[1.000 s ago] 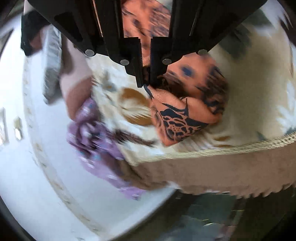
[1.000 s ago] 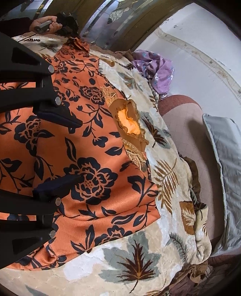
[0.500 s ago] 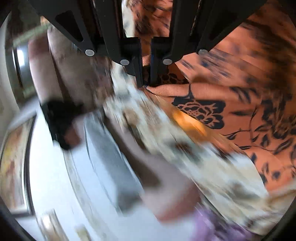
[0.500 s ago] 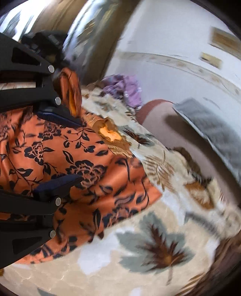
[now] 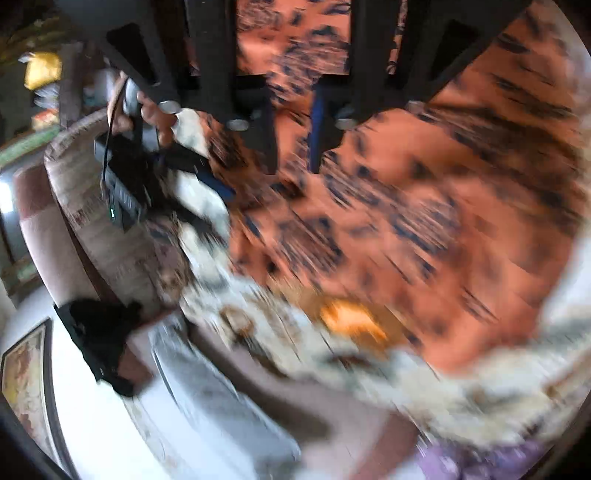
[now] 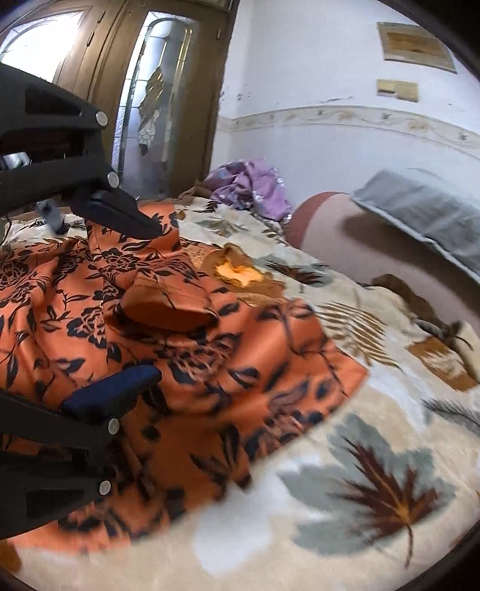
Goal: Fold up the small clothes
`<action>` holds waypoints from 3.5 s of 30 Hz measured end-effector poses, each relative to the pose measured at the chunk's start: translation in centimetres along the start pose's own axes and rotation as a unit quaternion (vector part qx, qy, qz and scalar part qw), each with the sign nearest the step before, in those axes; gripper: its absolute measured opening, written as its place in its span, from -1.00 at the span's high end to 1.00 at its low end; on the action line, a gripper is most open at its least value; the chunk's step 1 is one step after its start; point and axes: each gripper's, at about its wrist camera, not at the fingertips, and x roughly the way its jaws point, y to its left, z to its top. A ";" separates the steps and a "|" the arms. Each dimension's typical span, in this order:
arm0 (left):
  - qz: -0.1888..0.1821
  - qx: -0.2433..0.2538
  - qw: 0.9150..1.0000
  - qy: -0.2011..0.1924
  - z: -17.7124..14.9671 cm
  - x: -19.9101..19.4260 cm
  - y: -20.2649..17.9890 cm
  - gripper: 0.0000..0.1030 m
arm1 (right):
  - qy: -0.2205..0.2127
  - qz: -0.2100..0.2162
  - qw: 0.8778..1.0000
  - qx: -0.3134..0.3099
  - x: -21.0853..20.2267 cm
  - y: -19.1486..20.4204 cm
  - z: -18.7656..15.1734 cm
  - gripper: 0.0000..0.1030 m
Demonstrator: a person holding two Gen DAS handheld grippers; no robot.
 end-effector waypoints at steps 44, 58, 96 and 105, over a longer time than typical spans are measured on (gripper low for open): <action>0.203 0.018 0.979 -0.001 3.1 3.0 6.2 0.06 | -0.078 -0.216 0.944 -0.237 -1.6 5.4 3.4 0.49; 0.254 0.042 0.966 0.033 3.3 4.8 3.7 0.05 | -0.029 -0.219 0.947 -0.234 1.3 5.0 2.2 0.45; 0.270 0.088 0.959 0.014 -9.1 -6.2 -0.5 -0.32 | -0.062 -0.143 0.944 -0.291 -3.1 8.3 -14.2 -0.22; 0.255 0.136 0.957 -0.004 -14.3 -6.5 -1.2 -0.32 | -0.036 -0.188 0.944 -0.268 -6.2 3.2 -15.9 -0.21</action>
